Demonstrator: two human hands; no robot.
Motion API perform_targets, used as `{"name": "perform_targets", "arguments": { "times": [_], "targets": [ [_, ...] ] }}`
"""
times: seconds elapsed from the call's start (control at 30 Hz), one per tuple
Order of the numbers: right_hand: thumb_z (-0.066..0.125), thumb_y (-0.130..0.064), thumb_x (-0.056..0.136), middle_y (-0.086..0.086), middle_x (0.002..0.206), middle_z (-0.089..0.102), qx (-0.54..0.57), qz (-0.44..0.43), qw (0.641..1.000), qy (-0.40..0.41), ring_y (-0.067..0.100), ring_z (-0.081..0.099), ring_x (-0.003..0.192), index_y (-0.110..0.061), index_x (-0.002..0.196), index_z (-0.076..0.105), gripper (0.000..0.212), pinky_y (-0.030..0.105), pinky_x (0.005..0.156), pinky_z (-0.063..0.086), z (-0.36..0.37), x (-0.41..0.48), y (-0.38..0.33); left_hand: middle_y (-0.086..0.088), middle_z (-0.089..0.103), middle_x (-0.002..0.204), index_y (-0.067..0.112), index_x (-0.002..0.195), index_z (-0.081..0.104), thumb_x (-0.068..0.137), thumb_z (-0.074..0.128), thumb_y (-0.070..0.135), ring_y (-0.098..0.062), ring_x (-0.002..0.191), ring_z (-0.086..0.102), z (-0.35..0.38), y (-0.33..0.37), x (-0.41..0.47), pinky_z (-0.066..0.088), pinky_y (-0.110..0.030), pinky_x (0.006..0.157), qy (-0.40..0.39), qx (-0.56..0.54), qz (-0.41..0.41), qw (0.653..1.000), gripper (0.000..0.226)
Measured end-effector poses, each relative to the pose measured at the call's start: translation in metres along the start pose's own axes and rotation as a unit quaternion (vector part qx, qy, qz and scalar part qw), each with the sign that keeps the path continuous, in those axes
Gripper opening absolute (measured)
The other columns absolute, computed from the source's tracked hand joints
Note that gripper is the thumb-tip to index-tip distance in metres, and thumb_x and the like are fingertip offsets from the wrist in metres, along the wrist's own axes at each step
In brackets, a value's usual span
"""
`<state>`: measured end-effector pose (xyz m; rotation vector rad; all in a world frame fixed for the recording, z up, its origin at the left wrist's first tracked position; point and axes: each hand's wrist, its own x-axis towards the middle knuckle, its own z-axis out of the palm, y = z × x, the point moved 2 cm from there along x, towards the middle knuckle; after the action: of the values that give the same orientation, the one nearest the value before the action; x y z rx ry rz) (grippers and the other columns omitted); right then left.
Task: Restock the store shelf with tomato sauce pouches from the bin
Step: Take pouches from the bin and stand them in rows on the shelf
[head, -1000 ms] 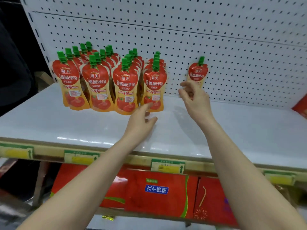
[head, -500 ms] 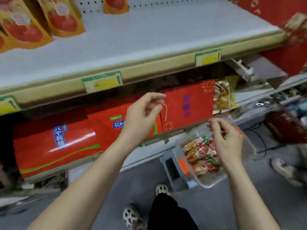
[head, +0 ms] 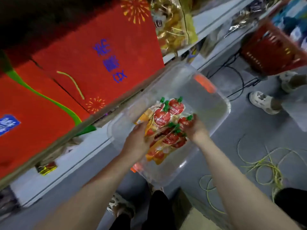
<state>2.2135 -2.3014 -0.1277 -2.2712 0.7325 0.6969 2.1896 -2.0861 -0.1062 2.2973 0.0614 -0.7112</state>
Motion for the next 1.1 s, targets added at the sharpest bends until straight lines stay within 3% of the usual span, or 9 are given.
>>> {"name": "perform_targets", "arguments": {
  "times": [0.13, 0.27, 0.4, 0.5, 0.6, 0.7, 0.87, 1.03, 1.1],
  "targets": [
    [0.057, -0.02, 0.092, 0.019, 0.131, 0.061, 0.007, 0.038, 0.999, -0.023, 0.036, 0.058, 0.121, 0.0, 0.135, 0.048, 0.048, 0.036, 0.091, 0.046, 0.022, 0.086, 0.004, -0.013, 0.031, 0.155, 0.01, 0.15, 0.029, 0.093, 0.058, 0.022, -0.028, 0.142, 0.029, 0.037, -0.018, 0.06, 0.022, -0.03, 0.114, 0.015, 0.084, -0.004, 0.996, 0.065],
    [0.06, -0.02, 0.093, 0.019, 0.134, 0.057, 0.057, 0.111, 0.992, -0.035, 0.036, 0.056, 0.124, -0.001, 0.135, 0.047, 0.048, 0.04, 0.102, 0.045, 0.044, 0.128, -0.002, -0.012, 0.012, 0.161, 0.015, 0.154, 0.016, 0.095, 0.054, 0.026, -0.029, 0.148, 0.014, 0.054, -0.038, 0.099, 0.016, -0.038, 0.12, 0.008, 0.16, -0.015, 0.987, 0.071],
    [0.075, -0.023, 0.084, 0.011, 0.126, 0.062, 0.201, 0.138, 0.97, 0.007, 0.029, 0.06, 0.11, -0.005, 0.132, 0.05, 0.057, 0.036, 0.091, 0.049, 0.053, 0.147, -0.007, -0.013, 0.009, 0.161, 0.012, 0.154, 0.006, 0.094, 0.051, 0.035, -0.031, 0.148, 0.011, 0.062, -0.044, 0.114, 0.015, -0.043, 0.12, -0.024, 0.199, -0.044, 0.979, 0.079],
    [0.075, -0.024, 0.083, 0.009, 0.12, 0.065, 0.246, 0.113, 0.962, 0.024, 0.03, 0.063, 0.108, -0.013, 0.12, 0.055, 0.044, 0.046, 0.098, 0.051, 0.057, 0.146, -0.011, -0.013, 0.018, 0.158, 0.011, 0.154, 0.001, 0.092, 0.051, 0.016, -0.036, 0.14, 0.025, 0.064, -0.042, 0.116, 0.023, -0.042, 0.116, 0.01, 0.232, -0.043, 0.972, 0.08],
    [0.068, -0.018, 0.087, 0.007, 0.098, 0.067, 0.315, 0.051, 0.945, 0.066, 0.026, 0.066, 0.089, -0.018, 0.096, 0.049, 0.021, 0.044, 0.085, 0.054, 0.047, 0.131, -0.016, -0.014, 0.027, 0.154, 0.012, 0.153, 0.001, 0.09, 0.039, 0.0, -0.04, 0.126, 0.037, 0.061, -0.043, 0.118, 0.033, -0.042, 0.107, 0.025, 0.217, -0.052, 0.974, 0.075],
    [0.062, -0.011, 0.092, -0.005, 0.077, 0.056, 0.345, -0.089, 0.923, 0.144, 0.004, 0.055, 0.068, -0.024, 0.083, 0.044, 0.024, 0.027, 0.068, 0.048, 0.017, 0.107, -0.023, -0.019, 0.039, 0.146, 0.012, 0.151, 0.02, 0.088, 0.049, 0.003, -0.039, 0.128, 0.044, 0.058, -0.043, 0.119, 0.037, -0.044, 0.107, 0.024, 0.196, -0.04, 0.98, 0.07],
    [0.054, -0.01, 0.098, -0.009, 0.083, 0.054, 0.385, -0.231, 0.874, 0.187, -0.001, 0.054, 0.071, -0.027, 0.092, 0.048, 0.019, 0.02, 0.067, 0.048, -0.029, 0.073, -0.032, -0.019, 0.046, 0.131, 0.004, 0.145, 0.031, 0.087, 0.059, 0.012, -0.036, 0.12, 0.047, 0.052, -0.04, 0.122, 0.039, -0.04, 0.103, -0.017, 0.245, -0.056, 0.968, 0.065],
    [0.058, -0.019, 0.097, -0.004, 0.085, 0.065, 0.259, -0.145, 0.952, 0.078, 0.013, 0.061, 0.077, -0.025, 0.095, 0.055, 0.007, 0.035, 0.068, 0.053, 0.006, 0.08, -0.013, -0.021, 0.043, 0.133, 0.001, 0.148, 0.024, 0.089, 0.056, 0.011, -0.037, 0.122, 0.043, 0.047, -0.028, 0.116, 0.035, -0.042, 0.105, -0.035, 0.293, -0.058, 0.954, 0.067],
    [0.067, -0.021, 0.09, 0.005, 0.102, 0.069, 0.16, -0.091, 0.983, 0.002, 0.018, 0.063, 0.09, -0.014, 0.115, 0.057, 0.028, 0.04, 0.082, 0.053, 0.034, 0.085, -0.004, -0.021, 0.041, 0.135, 0.002, 0.148, 0.023, 0.089, 0.058, 0.012, -0.037, 0.124, 0.041, 0.038, -0.021, 0.108, 0.035, -0.042, 0.105, -0.033, 0.288, -0.077, 0.954, 0.07]
  ]
}}
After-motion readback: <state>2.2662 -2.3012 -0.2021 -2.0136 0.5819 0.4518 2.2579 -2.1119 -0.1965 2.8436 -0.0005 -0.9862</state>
